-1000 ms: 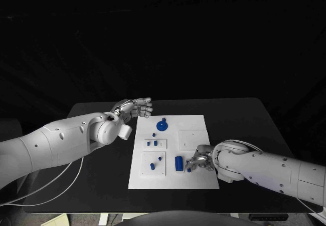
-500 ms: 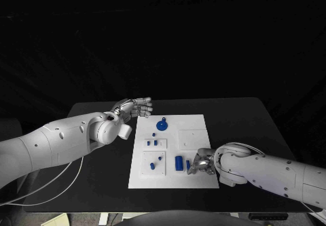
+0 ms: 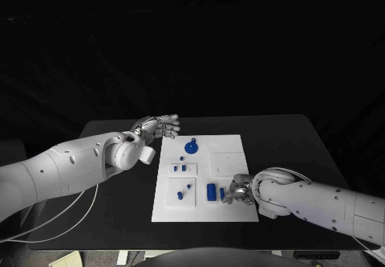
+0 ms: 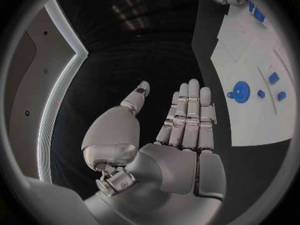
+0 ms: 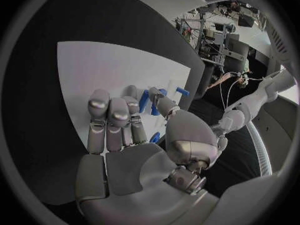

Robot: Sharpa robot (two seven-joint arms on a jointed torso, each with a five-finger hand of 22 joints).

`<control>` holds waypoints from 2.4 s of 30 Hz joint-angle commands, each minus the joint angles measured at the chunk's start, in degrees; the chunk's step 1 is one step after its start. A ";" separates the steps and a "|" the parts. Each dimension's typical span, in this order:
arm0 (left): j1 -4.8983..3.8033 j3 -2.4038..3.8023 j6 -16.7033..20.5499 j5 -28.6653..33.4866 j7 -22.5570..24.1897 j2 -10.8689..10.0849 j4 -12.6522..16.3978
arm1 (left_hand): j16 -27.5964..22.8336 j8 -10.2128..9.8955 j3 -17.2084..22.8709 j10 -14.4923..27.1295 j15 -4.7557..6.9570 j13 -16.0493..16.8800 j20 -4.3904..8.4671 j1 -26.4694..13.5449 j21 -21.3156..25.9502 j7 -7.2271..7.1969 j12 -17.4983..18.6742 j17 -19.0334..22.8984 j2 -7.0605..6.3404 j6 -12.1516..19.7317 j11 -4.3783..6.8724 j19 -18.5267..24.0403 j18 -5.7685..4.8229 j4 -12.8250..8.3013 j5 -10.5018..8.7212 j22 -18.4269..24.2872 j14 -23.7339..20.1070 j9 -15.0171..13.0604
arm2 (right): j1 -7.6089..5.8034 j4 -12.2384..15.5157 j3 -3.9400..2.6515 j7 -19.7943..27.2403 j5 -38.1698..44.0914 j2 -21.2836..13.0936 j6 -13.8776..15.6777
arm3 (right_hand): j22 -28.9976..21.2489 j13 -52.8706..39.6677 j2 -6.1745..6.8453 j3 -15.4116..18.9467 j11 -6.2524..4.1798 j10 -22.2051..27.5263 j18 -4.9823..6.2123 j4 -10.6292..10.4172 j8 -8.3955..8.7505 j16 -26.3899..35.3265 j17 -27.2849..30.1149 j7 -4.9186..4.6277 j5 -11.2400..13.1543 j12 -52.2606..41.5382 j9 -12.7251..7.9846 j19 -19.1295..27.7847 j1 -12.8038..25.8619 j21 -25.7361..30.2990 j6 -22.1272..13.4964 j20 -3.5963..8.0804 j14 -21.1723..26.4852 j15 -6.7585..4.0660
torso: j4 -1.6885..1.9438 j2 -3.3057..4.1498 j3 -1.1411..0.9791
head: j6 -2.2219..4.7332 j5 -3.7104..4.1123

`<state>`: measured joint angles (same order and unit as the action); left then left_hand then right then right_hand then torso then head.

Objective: Assemble the parts on the task board

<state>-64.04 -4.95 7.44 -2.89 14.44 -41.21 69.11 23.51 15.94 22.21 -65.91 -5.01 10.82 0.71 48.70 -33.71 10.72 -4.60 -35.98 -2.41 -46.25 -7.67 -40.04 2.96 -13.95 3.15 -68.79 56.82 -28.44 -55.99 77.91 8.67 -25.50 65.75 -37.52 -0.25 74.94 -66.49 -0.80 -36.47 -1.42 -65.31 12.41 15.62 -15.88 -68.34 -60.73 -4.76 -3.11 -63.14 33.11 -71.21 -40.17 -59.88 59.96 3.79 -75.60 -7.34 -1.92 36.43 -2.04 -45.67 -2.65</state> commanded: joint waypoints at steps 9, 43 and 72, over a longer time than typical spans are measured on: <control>-0.08 0.04 -0.93 -0.14 0.17 0.06 0.19 | -0.36 0.23 0.02 0.45 -0.30 -0.09 -0.30 -0.22 0.36 -0.14 -0.09 -0.11 -0.11 0.43 0.01 0.07 0.67 0.40 -0.11 -0.07 -0.07 0.10 | 0.22 -1.05 0.01 0.09 0.31 0.70 0.11 | 0.41 -0.17 -2.34 -3.13 -0.11 -0.42 2.59 0.10 0.08 -0.37 0.01 -0.06 0.31 0.26 -0.07 0.41 0.06 0.05 0.10 -0.24 0.26 -0.17 | -0.03 0.02 -0.02 | -0.12 -0.11; -0.09 0.03 -0.85 -0.18 0.15 0.00 -0.08 | -0.49 0.27 0.07 0.46 -0.31 -0.09 -0.31 -0.18 0.41 -0.15 -0.11 -0.26 -0.14 0.42 0.00 0.08 0.67 0.44 -0.11 -0.14 -0.04 0.10 | 0.51 -0.59 0.00 1.87 -6.21 -1.18 1.68 | 0.42 -0.41 4.00 -3.41 0.36 0.05 2.59 0.59 0.92 -0.33 0.13 -0.55 0.23 0.46 -0.31 0.25 1.91 -0.11 -1.34 -0.43 0.21 0.17 | -0.10 -0.06 0.08 | -0.08 -0.14; -5.37 0.00 -0.59 2.08 4.17 2.47 -10.46 | -2.70 0.51 0.45 0.81 -1.19 -0.22 -1.01 1.10 1.00 -0.31 0.05 -0.29 -0.36 0.30 -0.16 0.68 0.77 -0.39 -0.09 -0.45 -1.87 0.19 | -9.20 -20.74 -9.20 34.92 -43.60 2.72 9.58 | -10.03 18.10 5.41 1.19 5.75 15.04 0.62 0.92 2.97 23.46 13.16 -5.31 -6.28 19.59 1.23 20.35 -8.72 23.37 -10.43 -8.72 17.34 7.62 | -0.39 -3.31 1.56 | 13.11 0.14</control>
<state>-69.33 -4.95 7.37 -2.00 16.69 -39.01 58.98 20.94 16.27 22.59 -65.36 -6.24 10.62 -0.13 49.24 -32.81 10.54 -4.60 -36.36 -2.94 -46.07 -7.79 -39.20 3.07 -14.02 3.15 -69.20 55.12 -28.30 -65.31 57.53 -0.66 4.22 27.94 -34.96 9.02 65.20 -49.10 4.60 -35.41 4.11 -50.30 13.85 16.52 -12.95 -45.45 -47.87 -9.96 -9.32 -44.25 34.34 -51.50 -48.38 -37.14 49.65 -4.72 -58.84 -0.01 -2.26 33.80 -0.51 -33.95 -2.30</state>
